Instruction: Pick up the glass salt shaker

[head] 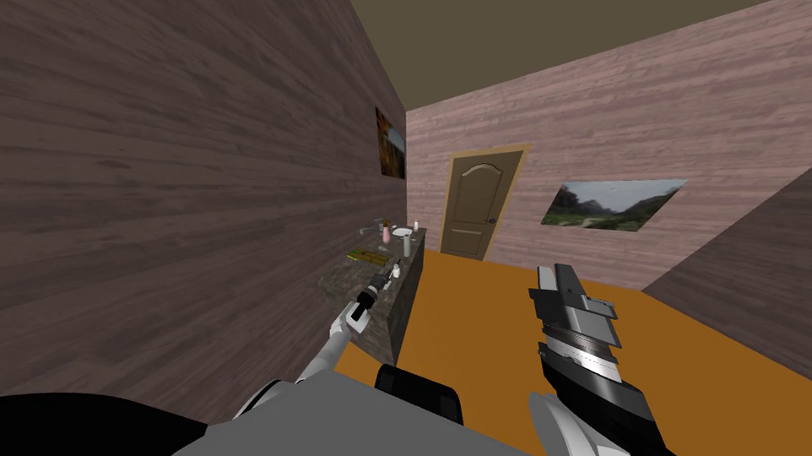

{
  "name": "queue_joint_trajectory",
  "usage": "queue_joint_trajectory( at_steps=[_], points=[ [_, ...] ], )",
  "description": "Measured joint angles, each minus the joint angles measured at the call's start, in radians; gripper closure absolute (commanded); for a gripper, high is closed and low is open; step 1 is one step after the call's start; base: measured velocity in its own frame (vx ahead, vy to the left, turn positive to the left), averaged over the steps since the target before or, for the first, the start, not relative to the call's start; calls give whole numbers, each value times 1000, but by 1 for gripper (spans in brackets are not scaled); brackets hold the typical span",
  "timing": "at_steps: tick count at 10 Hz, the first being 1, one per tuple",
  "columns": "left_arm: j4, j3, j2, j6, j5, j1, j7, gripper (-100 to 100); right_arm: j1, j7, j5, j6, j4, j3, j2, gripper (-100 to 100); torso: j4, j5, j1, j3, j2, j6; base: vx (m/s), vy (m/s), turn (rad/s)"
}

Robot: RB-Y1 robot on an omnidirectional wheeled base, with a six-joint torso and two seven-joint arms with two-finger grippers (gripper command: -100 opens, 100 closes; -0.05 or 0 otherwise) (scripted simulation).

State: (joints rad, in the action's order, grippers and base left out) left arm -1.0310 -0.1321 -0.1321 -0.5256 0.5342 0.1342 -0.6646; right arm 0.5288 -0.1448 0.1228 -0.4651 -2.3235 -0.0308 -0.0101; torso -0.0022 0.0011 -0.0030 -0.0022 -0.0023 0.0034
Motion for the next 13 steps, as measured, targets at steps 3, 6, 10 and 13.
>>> queue_joint_trajectory(
  at_steps=[3, 6, 10, 13],
  points=[
    [0, 0, 0, 0, 0, 0, 0, 100, 0, 0, 0, 0, 0, 0, 0, 0, 0, 0, 0, 0, 0, 0, 0, 0, 0],
    [-2, -11, -4, -5, 10, 16, -4, -100, 0, 0, 0, 0, 0, 0, 0, 0, 1, 0, 0, 2, 3, -1, -50, -1, 187],
    [-38, -51, -10, -15, 66, 71, -31, -100, 0, 0, 0, 0, 0, 0, 0, 0, 2, 0, -2, 4, 7, 0, -114, -31, 200],
    [3, -53, 1, -23, 70, 79, -53, -100, 0, 0, 0, 0, 0, 0, 0, 0, 1, -1, -5, 2, 3, 1, -20, -51, -164]
  ],
)
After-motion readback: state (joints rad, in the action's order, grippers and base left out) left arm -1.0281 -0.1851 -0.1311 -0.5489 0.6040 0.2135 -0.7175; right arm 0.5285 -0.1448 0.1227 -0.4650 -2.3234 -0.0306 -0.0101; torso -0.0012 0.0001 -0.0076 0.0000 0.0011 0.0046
